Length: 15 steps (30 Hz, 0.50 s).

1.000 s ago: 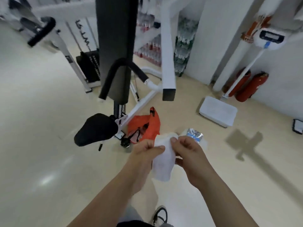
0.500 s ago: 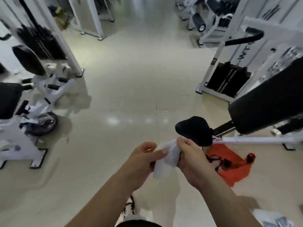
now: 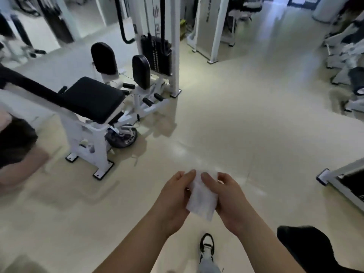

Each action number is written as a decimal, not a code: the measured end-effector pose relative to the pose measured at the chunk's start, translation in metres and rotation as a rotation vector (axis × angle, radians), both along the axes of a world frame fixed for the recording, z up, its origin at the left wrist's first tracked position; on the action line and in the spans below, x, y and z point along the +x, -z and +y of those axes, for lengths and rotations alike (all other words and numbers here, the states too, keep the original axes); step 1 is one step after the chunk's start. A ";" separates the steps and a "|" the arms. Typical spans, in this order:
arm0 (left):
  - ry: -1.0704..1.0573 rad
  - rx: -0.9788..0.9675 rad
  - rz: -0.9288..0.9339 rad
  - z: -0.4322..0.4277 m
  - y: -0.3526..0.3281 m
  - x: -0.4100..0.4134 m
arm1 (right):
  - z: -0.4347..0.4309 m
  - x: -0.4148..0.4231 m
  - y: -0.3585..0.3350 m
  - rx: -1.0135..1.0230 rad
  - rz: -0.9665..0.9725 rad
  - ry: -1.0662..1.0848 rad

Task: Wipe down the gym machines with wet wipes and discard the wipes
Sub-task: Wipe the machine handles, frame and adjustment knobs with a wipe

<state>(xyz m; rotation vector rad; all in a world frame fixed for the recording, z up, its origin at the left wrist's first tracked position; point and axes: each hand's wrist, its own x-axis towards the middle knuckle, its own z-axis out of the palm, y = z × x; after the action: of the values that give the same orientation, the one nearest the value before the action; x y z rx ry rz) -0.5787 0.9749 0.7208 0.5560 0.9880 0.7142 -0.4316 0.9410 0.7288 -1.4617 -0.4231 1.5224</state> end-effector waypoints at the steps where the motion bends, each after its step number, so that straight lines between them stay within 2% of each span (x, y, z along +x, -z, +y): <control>1: -0.036 0.010 0.015 0.012 -0.003 -0.002 | 0.017 0.000 -0.001 0.001 -0.019 -0.081; 5: -0.141 0.114 0.138 0.060 -0.013 -0.013 | 0.087 -0.002 0.001 0.031 -0.148 -0.286; 9: -0.306 0.116 0.233 0.096 -0.019 -0.028 | 0.151 -0.016 -0.003 0.104 -0.269 -0.469; 15: -0.402 0.254 0.517 0.149 -0.026 -0.067 | 0.228 -0.074 -0.004 0.232 -0.389 -0.695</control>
<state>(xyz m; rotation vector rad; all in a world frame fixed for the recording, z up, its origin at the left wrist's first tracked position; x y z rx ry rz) -0.6456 1.1241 0.7469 0.7981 1.5279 1.0933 -0.5052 1.1693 0.7326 -1.4983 -1.4096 1.6195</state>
